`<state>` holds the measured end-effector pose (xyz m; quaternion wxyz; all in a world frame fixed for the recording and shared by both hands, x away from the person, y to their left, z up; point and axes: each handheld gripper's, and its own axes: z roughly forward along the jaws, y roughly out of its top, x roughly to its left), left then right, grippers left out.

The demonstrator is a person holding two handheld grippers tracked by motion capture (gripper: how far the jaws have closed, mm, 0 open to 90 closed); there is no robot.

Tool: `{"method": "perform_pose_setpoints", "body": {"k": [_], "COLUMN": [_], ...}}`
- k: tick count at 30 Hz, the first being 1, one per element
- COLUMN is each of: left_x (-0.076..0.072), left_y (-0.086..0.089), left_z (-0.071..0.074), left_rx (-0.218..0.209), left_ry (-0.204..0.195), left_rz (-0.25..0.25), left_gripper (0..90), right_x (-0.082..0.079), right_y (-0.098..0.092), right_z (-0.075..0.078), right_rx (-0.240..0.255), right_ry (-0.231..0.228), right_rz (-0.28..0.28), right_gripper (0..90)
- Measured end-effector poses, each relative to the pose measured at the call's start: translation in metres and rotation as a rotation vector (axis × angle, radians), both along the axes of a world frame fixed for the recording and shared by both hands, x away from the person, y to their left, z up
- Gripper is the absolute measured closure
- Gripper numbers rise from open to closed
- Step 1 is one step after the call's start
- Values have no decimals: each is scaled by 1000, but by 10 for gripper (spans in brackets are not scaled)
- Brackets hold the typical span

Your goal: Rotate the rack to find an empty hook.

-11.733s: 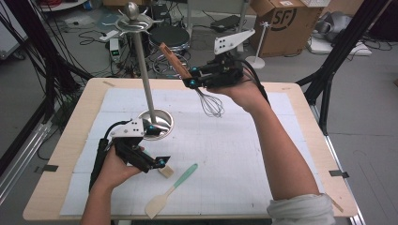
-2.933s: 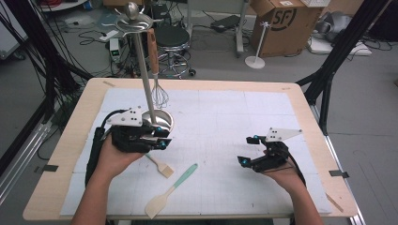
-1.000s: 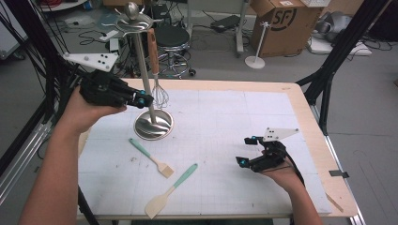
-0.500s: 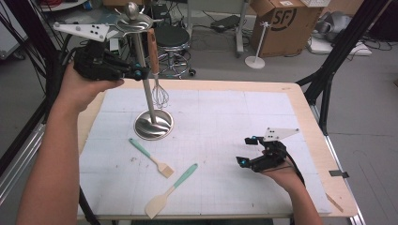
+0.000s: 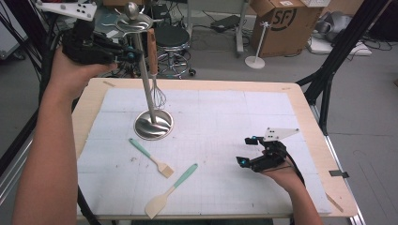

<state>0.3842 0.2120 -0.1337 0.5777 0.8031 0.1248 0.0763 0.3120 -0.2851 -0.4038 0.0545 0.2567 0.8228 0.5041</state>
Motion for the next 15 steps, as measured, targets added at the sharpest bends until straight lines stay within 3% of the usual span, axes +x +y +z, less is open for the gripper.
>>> {"method": "perform_pose_setpoints", "body": {"k": [11,15], "left_x": [3,3], "left_y": [11,12], "left_z": [3,3], "left_rx": [-34,-33], "left_ry": [-1,-7], "left_rz": [74,75], "left_gripper": [896,896], "right_x": [-1,-1], "right_y": [0,0], "right_z": [0,0], "right_rx": [1,0], "right_ry": [-5,-5], "right_rz": [1,0], "right_gripper": [110,110]}}
